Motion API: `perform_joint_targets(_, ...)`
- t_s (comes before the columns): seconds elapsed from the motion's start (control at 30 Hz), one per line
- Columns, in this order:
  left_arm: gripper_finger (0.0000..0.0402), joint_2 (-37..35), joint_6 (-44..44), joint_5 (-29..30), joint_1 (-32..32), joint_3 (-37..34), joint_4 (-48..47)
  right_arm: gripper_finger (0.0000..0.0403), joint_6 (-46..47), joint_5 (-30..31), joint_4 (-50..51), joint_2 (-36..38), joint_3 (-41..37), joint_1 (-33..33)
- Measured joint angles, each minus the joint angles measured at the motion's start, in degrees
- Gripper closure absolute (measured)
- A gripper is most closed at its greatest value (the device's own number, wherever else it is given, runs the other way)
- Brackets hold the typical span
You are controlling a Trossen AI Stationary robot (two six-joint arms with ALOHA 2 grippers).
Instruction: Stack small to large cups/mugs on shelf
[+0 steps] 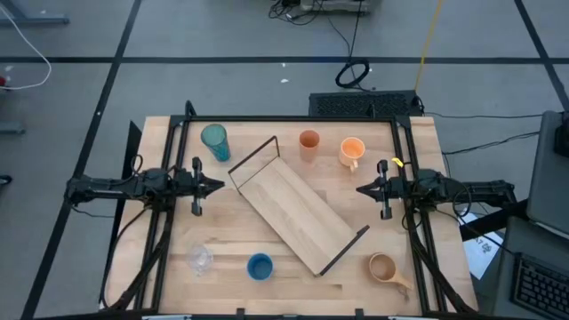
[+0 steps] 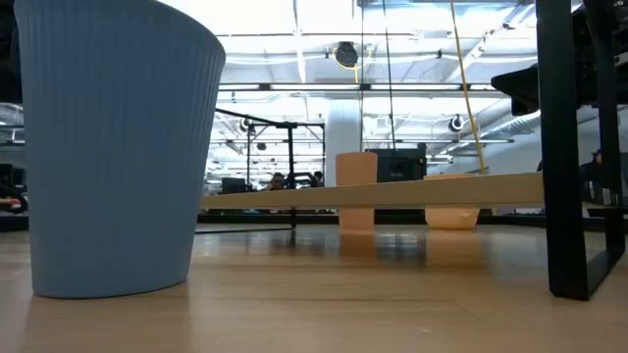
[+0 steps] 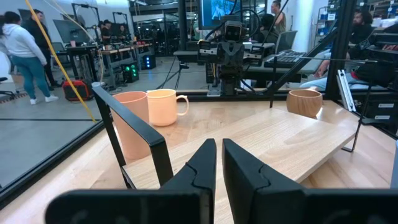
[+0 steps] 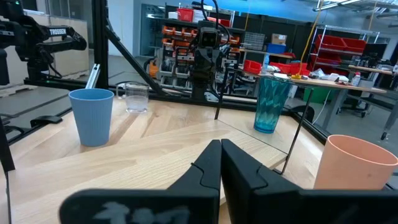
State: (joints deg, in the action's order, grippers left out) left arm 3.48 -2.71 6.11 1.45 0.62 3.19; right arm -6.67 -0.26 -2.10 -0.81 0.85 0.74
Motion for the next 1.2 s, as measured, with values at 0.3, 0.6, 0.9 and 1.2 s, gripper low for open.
perform_joint_targets(0.3,0.0371,0.0,0.0,0.0,0.0,0.0,0.0,0.0403,0.0,0.0,0.0,0.0,0.0,0.0)
perform_joint_targets(0.6,0.0371,0.0,0.0,0.0,0.0,0.0,0.0,0.0403,0.0,0.0,0.0,0.0,0.0,0.0)
perform_joint_targets(0.9,0.0371,0.0,0.0,0.0,0.0,0.0,0.0,0.0403,0.0,0.0,-0.7,0.0,0.0,0.0)
perform_joint_targets(1.2,0.0371,0.0,0.0,0.0,0.0,0.0,0.0,0.0403,3.5,0.2,-1.6,0.0,0.0,0.0)
